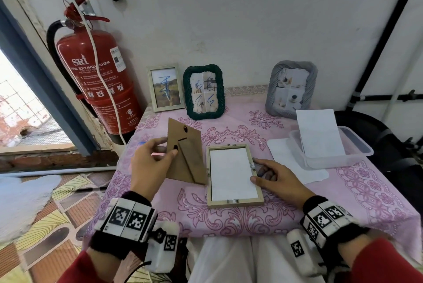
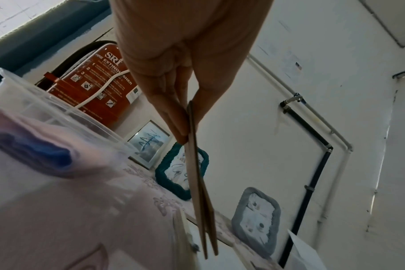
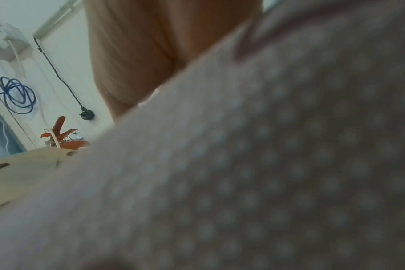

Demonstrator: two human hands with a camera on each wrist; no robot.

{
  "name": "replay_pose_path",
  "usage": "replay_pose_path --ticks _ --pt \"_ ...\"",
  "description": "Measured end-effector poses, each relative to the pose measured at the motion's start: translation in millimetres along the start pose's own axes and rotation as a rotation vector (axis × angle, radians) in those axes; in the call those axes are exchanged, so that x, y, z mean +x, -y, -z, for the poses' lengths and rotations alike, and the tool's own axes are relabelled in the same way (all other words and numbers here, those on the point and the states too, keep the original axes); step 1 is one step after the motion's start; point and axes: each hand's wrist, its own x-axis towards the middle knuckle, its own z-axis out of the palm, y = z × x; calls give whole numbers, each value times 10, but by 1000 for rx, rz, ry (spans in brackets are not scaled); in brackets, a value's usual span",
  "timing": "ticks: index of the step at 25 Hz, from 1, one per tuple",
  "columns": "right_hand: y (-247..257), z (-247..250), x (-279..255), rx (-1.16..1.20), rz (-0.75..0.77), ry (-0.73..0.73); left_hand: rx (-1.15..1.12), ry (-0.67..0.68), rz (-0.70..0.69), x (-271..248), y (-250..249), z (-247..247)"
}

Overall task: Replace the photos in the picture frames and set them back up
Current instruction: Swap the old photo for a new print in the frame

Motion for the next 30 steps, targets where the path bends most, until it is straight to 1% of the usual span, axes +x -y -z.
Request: replay_pose_path --ticks 3,6,10,15,18,20,22,24,27,30 --pt "-10 0 0 8 -5 0 -164 88 72 -78 0 -121" --pt "-8 -3 2 -4 -3 -1 -220 154 122 -179 69 -305" --pt "-6 0 -3 2 -5 -5 -240 172 156 -269 166 -540" --pt "-14 -10 -6 15 3 -18 -235 178 177 -324 262 -718" --pt "-20 -13 -4 5 17 -21 -196 186 182 -337 291 -779" --pt "-25 -10 -4 -5 21 -20 -143 178 152 -333 324 -802" --pt "-24 -9 -6 -17 22 -17 -4 146 97 -327 353 -801" --pt "-27 -9 -11 -23 23 -20 87 133 77 -322 377 -801" --pt "-25 -8 -14 -20 16 -33 88 170 100 -342 389 -821" --pt "-29 -11 -11 -26 19 -24 141 204 78 -348 388 -829"
